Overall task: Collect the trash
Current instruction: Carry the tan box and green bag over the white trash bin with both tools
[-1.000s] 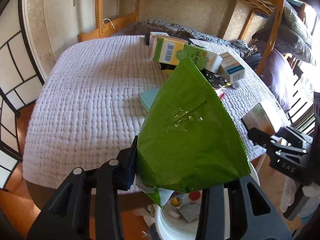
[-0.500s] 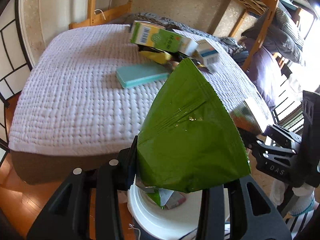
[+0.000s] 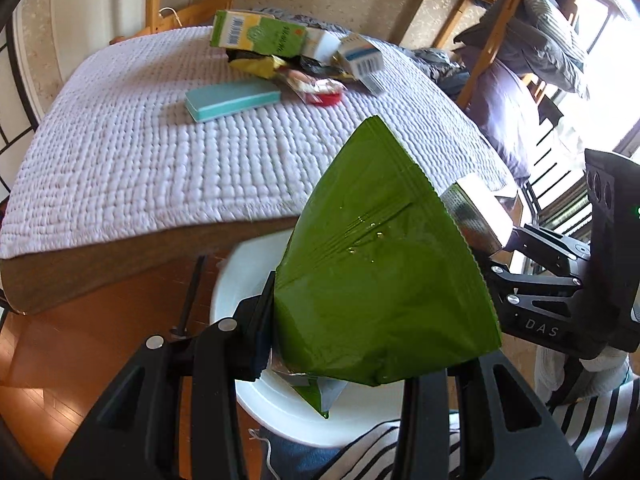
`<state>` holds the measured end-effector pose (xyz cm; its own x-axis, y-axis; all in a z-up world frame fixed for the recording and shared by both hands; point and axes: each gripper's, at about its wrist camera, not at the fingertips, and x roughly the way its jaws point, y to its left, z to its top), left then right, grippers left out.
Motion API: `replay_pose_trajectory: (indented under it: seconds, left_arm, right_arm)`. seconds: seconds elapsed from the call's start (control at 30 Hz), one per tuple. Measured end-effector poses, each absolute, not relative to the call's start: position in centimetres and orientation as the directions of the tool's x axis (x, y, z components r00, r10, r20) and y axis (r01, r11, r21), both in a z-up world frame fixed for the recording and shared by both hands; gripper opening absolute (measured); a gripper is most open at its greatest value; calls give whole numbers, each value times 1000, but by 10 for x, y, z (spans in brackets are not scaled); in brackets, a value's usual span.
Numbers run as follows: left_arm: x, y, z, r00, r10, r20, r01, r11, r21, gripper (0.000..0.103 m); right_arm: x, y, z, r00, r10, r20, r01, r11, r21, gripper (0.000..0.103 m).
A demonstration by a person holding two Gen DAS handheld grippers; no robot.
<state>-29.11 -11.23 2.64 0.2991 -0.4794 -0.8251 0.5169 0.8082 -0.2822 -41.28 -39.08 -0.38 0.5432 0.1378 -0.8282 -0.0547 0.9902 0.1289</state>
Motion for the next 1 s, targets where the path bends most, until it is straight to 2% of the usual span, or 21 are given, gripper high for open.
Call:
replay_pose_trajectory:
  seconds: [0.47, 1.0]
  left_arm:
    - [-315, -127, -6, 239, -409, -881, 541, 809, -229, 41]
    - [-315, -124, -31, 216, -336, -917, 524, 832, -182, 41]
  right_arm:
    - [-440, -387, -24, 481, 134, -866, -74, 991, 112, 52]
    - [-432, -388, -45, 436, 99, -895, -60, 995, 81, 52]
